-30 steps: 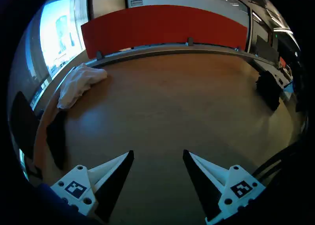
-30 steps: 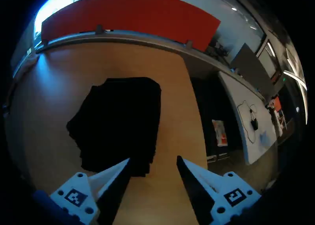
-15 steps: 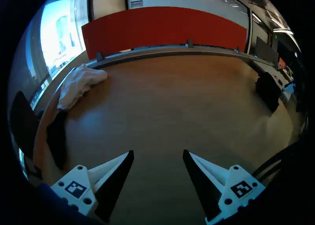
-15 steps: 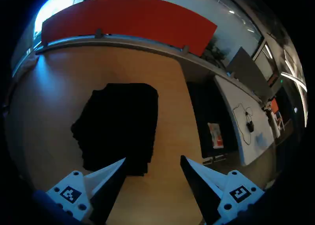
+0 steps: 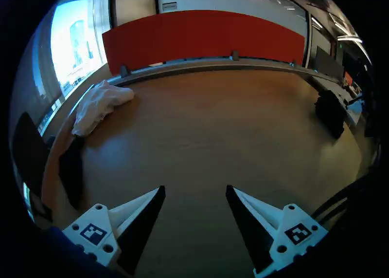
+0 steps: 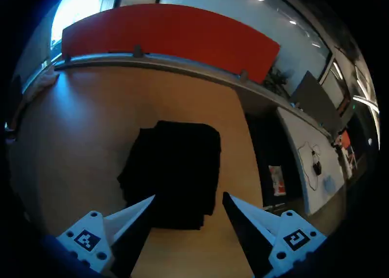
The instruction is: Fold towel
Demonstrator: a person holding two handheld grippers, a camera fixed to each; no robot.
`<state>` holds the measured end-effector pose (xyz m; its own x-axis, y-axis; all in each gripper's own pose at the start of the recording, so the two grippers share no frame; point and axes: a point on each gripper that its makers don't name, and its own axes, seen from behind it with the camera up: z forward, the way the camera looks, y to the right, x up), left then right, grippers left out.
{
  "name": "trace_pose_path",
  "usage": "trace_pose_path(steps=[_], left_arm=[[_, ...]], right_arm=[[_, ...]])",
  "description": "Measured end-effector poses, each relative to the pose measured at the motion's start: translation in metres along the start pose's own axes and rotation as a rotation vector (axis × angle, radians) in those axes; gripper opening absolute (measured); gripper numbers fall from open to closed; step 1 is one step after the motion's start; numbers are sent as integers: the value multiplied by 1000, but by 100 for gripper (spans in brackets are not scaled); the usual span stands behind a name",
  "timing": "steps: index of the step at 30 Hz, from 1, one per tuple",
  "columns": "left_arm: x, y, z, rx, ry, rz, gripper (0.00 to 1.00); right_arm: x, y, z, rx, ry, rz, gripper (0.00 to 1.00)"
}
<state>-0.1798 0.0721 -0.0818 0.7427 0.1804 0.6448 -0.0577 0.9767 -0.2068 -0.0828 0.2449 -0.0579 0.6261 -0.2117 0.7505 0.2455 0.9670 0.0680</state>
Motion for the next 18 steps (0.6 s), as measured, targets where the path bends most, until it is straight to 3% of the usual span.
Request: trace_pose_path(steps=[9,18], left_arm=[[-3,-5,-5,8,2,-7,92],[-4,-7,-6,14,0,-9,92]], right_arm=[[19,-33,15,63,23,4,97],[4,-44,27,91,-7,10,97]])
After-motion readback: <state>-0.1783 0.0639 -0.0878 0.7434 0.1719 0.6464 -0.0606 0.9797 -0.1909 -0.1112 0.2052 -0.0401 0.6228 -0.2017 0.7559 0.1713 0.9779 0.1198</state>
